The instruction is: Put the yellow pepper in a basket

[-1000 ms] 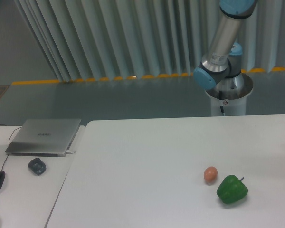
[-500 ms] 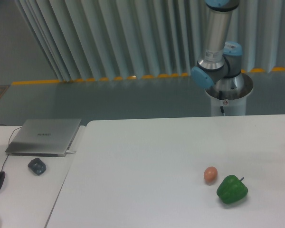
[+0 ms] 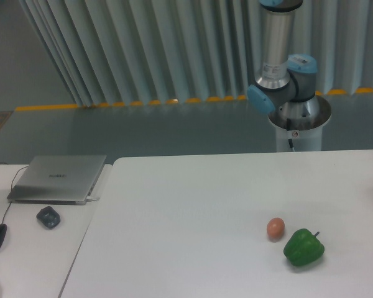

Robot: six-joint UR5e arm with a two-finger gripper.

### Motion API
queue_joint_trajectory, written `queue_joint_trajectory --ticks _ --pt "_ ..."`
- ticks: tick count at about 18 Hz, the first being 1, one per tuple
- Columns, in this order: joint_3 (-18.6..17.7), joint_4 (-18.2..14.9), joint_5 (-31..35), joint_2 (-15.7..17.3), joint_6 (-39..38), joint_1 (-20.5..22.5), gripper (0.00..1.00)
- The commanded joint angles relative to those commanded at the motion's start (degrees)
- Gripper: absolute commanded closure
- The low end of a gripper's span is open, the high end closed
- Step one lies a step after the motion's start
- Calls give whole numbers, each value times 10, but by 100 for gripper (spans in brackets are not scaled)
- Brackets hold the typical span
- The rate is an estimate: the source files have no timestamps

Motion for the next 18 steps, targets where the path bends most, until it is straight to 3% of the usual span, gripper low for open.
queue_joint_trajectory --ticks 8,18 --pt "4 -40 23 -13 -6 -7 0" --pt "4 -41 21 -17 -7 -19 0"
